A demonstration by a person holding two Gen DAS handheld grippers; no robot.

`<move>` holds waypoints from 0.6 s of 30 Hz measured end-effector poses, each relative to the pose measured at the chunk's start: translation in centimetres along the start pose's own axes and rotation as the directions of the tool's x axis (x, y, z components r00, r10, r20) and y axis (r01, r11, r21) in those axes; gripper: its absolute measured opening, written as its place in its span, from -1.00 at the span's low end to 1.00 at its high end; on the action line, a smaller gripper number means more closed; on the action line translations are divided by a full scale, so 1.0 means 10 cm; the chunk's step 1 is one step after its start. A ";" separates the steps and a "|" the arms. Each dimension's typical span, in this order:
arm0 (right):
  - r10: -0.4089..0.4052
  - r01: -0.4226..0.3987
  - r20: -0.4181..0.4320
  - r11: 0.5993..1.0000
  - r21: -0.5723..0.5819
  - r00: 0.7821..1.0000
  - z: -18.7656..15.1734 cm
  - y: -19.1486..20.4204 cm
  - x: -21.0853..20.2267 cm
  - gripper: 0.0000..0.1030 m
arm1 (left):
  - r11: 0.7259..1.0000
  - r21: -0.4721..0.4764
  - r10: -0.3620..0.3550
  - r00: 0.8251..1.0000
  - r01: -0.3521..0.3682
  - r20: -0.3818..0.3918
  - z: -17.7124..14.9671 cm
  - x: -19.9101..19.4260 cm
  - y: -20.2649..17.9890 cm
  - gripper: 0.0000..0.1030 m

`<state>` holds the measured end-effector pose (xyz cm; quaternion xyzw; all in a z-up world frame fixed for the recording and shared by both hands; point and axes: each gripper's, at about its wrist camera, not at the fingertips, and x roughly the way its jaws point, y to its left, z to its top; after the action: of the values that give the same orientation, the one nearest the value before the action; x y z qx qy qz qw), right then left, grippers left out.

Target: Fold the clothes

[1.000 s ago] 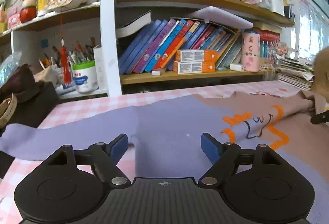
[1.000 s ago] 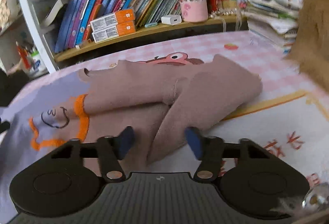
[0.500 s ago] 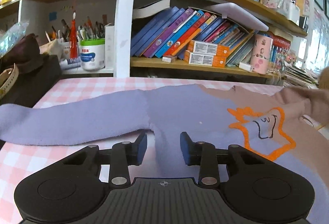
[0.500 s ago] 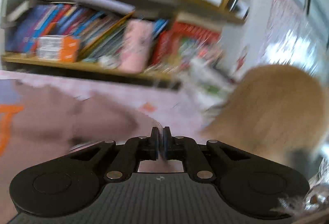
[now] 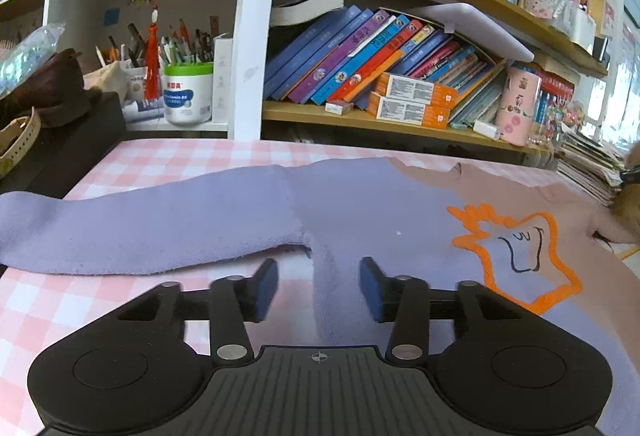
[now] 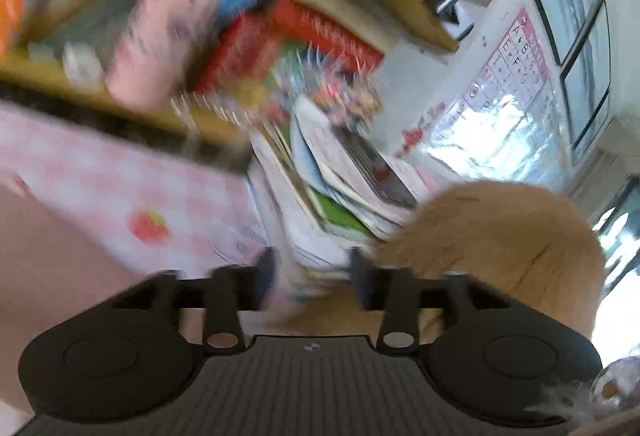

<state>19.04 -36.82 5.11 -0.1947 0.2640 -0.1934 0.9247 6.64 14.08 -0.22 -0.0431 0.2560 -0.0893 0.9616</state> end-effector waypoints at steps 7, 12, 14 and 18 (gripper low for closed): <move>0.573 -0.578 0.081 0.801 0.154 0.815 -0.38 0.30 -0.98 0.24 | 0.999 -0.014 0.034 0.999 -0.034 0.031 0.00 -0.03 -0.01 -0.08; 0.641 -0.642 0.048 0.761 0.092 0.766 -0.83 0.61 -1.41 0.24 | 0.996 -0.058 0.067 0.996 -0.063 0.062 -0.07 -0.24 0.02 -0.13; 0.651 -0.651 0.032 0.755 0.079 0.758 -0.97 0.64 -1.52 0.22 | 0.996 -0.079 0.046 0.997 -0.041 0.057 -0.13 -0.39 0.03 -0.13; 0.659 -0.657 0.029 0.745 0.111 0.752 -1.14 0.55 -1.66 0.22 | 0.995 -0.103 0.013 0.999 -0.010 0.031 -0.28 -0.65 -0.01 -0.13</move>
<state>0.95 -27.46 0.48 -0.0347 0.3097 0.1286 0.9415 -0.30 15.10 0.51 -0.0922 0.2453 -0.0697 0.9625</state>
